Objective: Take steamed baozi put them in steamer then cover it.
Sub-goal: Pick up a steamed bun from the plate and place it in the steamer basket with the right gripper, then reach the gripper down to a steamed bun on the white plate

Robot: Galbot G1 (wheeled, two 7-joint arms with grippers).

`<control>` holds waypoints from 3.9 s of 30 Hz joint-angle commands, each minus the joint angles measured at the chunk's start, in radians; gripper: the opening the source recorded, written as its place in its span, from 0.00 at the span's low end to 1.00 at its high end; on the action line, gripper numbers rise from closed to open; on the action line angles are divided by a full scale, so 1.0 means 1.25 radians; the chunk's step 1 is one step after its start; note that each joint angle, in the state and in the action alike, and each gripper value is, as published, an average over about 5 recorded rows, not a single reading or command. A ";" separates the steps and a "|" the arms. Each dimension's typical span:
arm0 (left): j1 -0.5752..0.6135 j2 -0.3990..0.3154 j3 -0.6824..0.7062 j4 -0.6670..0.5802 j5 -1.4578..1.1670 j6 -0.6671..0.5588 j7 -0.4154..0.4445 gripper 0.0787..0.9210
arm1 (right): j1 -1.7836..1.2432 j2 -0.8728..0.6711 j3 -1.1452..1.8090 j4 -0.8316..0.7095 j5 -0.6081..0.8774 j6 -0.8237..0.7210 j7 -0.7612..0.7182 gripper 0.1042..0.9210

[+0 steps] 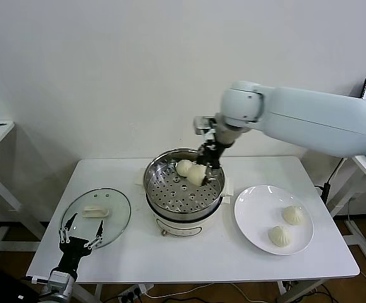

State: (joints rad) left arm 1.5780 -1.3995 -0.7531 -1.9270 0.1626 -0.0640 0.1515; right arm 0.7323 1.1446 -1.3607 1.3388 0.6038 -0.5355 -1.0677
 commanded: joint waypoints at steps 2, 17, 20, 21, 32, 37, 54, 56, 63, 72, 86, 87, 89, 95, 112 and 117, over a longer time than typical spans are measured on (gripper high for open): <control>-0.002 0.002 -0.004 0.003 -0.003 0.002 0.000 0.88 | -0.112 0.219 0.023 -0.239 -0.058 -0.003 -0.019 0.72; -0.005 0.002 -0.001 0.007 -0.005 0.004 0.000 0.88 | -0.238 0.298 0.078 -0.395 -0.174 0.024 -0.043 0.72; -0.006 0.002 -0.002 0.007 -0.006 0.004 0.000 0.88 | -0.244 0.304 0.083 -0.406 -0.181 0.026 -0.044 0.72; -0.006 0.002 -0.002 0.007 -0.006 0.004 0.000 0.88 | -0.245 0.305 0.084 -0.406 -0.183 0.026 -0.044 0.72; -0.007 0.001 -0.005 0.014 -0.006 0.003 0.001 0.88 | -0.198 0.222 0.096 -0.302 -0.156 0.023 -0.047 0.87; -0.003 0.000 -0.001 0.006 -0.003 0.004 -0.001 0.88 | -0.075 0.051 0.065 -0.146 -0.107 0.024 -0.064 0.88; 0.020 -0.009 0.005 -0.025 0.010 0.007 -0.009 0.88 | -0.179 -0.524 0.139 0.128 -0.354 0.193 -0.220 0.88; 0.022 -0.010 0.006 -0.026 0.013 0.007 -0.010 0.88 | -0.285 -0.550 0.223 0.121 -0.412 0.211 -0.228 0.88; 0.027 -0.013 0.009 -0.025 0.021 0.007 -0.012 0.88 | -0.547 -0.558 0.408 0.073 -0.543 0.260 -0.234 0.88; 0.027 -0.019 0.011 -0.021 0.025 0.006 -0.014 0.88 | -0.630 -0.504 0.461 0.019 -0.577 0.271 -0.192 0.88; 0.020 -0.020 0.010 -0.010 0.025 0.007 -0.014 0.88 | -0.643 -0.440 0.452 -0.028 -0.586 0.270 -0.146 0.88; 0.019 -0.020 0.011 -0.010 0.025 0.008 -0.014 0.88 | -0.644 -0.436 0.451 -0.031 -0.587 0.270 -0.146 0.88; 0.018 -0.020 0.011 -0.009 0.025 0.008 -0.014 0.88 | -0.646 -0.432 0.450 -0.034 -0.589 0.270 -0.145 0.88; 0.016 -0.021 0.010 -0.003 0.025 0.007 -0.014 0.88 | -0.650 -0.423 0.450 -0.045 -0.592 0.270 -0.145 0.88; 0.014 -0.023 0.011 0.000 0.025 0.007 -0.014 0.88 | -0.658 -0.413 0.456 -0.053 -0.606 0.271 -0.152 0.71; 0.013 -0.023 0.011 0.001 0.025 0.008 -0.014 0.88 | -0.658 -0.413 0.461 -0.054 -0.606 0.271 -0.152 0.62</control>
State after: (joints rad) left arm 1.5952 -1.4286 -0.7401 -1.9258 0.1938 -0.0546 0.1334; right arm -0.0860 0.6266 -0.7901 1.2737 -0.1485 -0.1979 -1.2598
